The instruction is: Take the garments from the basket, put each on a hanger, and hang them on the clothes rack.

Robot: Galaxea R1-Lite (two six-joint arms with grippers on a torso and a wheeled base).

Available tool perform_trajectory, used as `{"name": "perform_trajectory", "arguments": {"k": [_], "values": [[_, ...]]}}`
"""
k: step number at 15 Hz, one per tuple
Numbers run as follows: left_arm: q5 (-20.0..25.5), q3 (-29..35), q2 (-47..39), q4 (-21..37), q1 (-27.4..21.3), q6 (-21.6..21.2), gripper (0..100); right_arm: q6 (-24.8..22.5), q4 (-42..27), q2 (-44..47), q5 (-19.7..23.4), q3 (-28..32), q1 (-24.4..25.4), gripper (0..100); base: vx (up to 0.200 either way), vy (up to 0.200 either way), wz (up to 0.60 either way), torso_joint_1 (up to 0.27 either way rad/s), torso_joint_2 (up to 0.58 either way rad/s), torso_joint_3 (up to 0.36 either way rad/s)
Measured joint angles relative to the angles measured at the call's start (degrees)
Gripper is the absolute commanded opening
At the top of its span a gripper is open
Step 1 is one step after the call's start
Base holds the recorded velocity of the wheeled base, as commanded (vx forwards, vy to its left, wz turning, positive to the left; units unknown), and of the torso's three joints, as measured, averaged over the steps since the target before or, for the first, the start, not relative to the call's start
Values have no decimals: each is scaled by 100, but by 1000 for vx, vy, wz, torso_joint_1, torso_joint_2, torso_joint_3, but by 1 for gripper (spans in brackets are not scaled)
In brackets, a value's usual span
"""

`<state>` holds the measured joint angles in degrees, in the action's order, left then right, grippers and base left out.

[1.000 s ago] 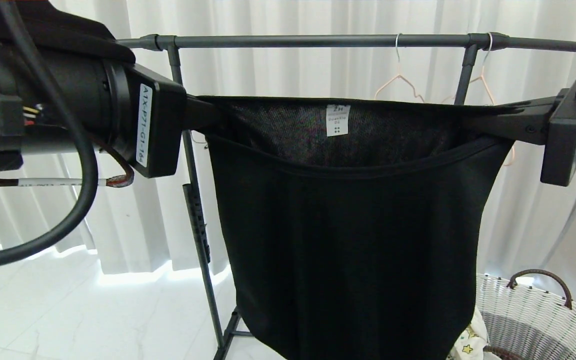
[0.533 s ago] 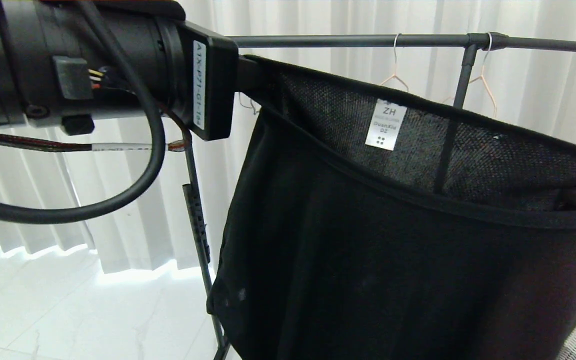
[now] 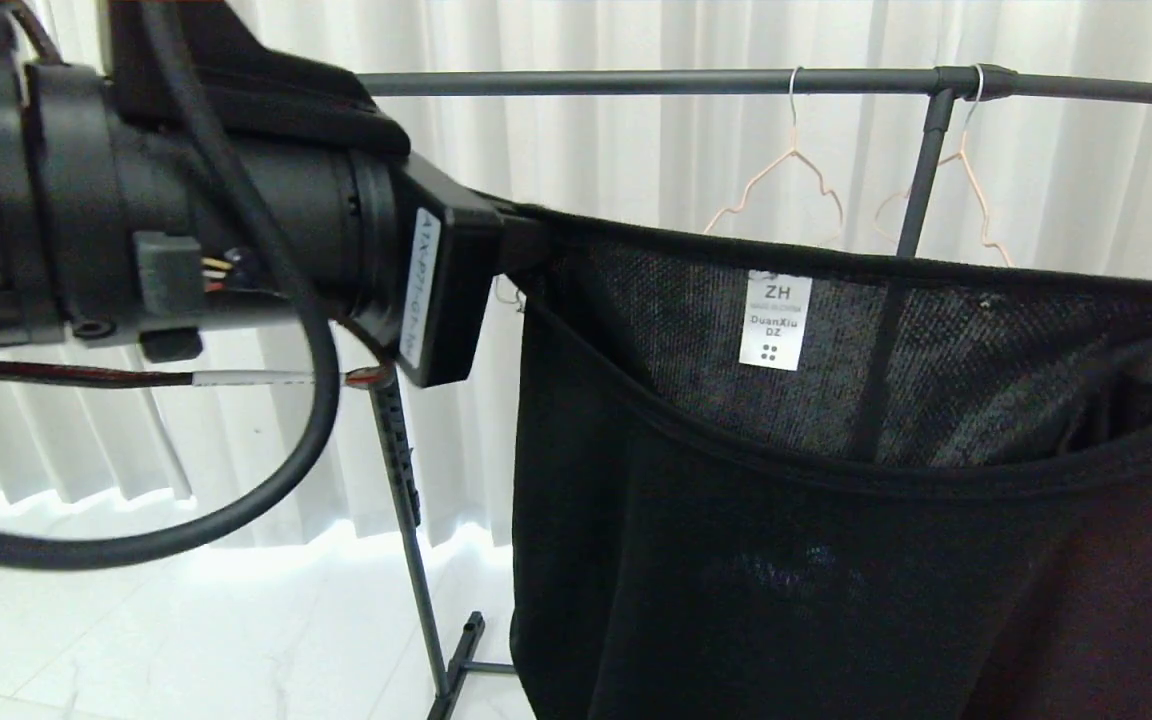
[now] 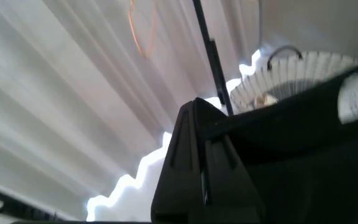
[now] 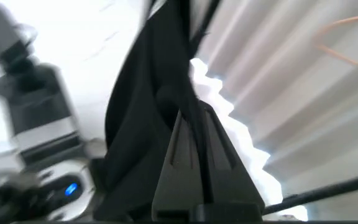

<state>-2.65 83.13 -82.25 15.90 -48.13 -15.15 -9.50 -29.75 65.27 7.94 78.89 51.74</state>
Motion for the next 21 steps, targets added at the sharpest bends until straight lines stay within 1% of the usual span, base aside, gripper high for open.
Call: {"name": "perform_trajectory", "arguments": {"k": [2,3,4,5,7,8,10,13,15,16,17,19,20,21], "values": [[0,-6,330,673,-24,32,0,-5,798,245,-74,-4,-179,0,0,0,0,0,0,0],[2,-6,500,934,-121,73,0,-11,1185,416,-79,17,-243,0,0,0,0,0,0,0],[7,-13,675,1097,-306,185,0,-11,1467,606,-77,69,-286,0,0,0,0,0,0,0],[11,-22,822,1119,-586,330,0,-16,1651,837,-66,195,-310,0,0,0,0,0,0,0],[13,-38,1026,1147,-1141,569,0,-16,1825,1265,-39,599,-328,0,0,0,0,0,0,0],[13,-55,1111,1152,-1301,610,0,-16,1842,1474,-30,824,-328,0,0,0,0,0,0,0],[5,-96,1197,1158,-1414,612,0,-16,1836,1762,-26,1117,-288,0,0,0,0,0,0,0],[5,-160,1250,1161,-1447,610,0,-16,1782,1937,-39,1221,-251,0,0,0,0,0,0,0],[-30,-206,1259,1158,-1428,566,0,-16,1615,1913,-57,1235,-262,0,0,0,0,0,0,0],[-140,-228,1248,1165,-1331,464,0,-16,1300,1838,-66,1235,-310,0,0,0,0,0,0,0],[-274,-229,1217,1158,-1124,347,0,-21,848,1709,-88,1237,-382,0,0,0,0,0,0,0],[-391,-149,1056,1040,-558,137,0,-29,143,1395,-244,1251,-477,0,0,0,0,0,0,0],[-424,-39,909,783,-274,82,0,-33,-279,1207,-340,1248,-494,0,0,0,0,0,0,0],[-438,68,786,545,-107,57,0,-44,-450,1064,-391,1235,-500,0,0,0,0,0,0,0]]}}
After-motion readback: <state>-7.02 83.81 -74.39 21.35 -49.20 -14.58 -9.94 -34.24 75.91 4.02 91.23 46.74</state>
